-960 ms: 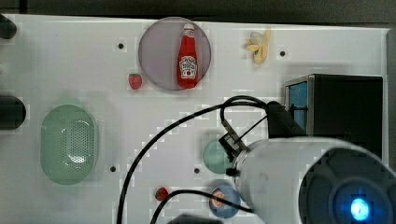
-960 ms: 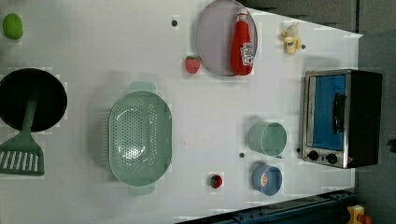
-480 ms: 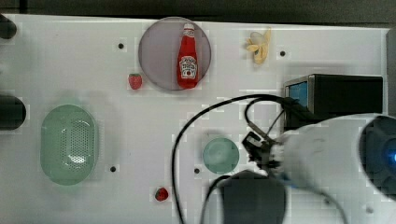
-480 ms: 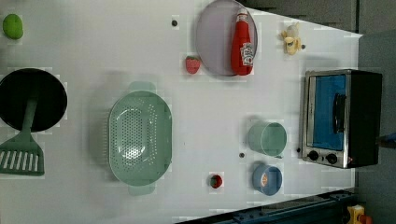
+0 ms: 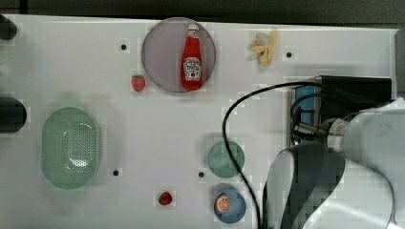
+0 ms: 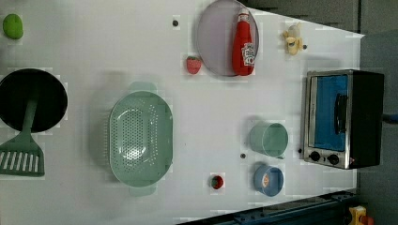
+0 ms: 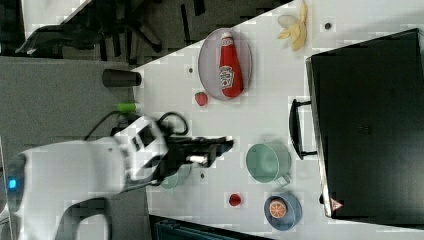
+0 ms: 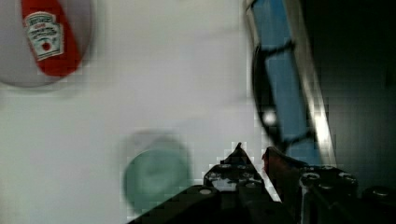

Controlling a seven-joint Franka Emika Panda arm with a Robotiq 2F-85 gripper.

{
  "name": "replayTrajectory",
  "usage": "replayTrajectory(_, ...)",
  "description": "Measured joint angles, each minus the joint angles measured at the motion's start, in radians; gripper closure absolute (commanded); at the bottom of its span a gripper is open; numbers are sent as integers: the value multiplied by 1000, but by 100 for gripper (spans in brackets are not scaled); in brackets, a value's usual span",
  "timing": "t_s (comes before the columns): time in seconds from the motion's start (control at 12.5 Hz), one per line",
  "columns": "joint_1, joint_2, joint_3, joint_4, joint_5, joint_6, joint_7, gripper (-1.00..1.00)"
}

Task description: Flap open oven.

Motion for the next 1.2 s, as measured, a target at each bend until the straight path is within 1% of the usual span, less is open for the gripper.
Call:
replayTrajectory(0.16, -1, 74, -43, -12, 0, 97, -120, 65)
replayTrajectory(0.4, -10, 166, -79, -66, -1, 229, -210, 65)
replayTrajectory(0.72, -9, 240, -89, -176, -19, 389, -249, 65)
replayTrajectory(0.88, 2, 267, -99, -227, -19, 495, -251, 65)
replayTrajectory(1.2, -12, 283, -95, -240, -20, 565, -263, 65)
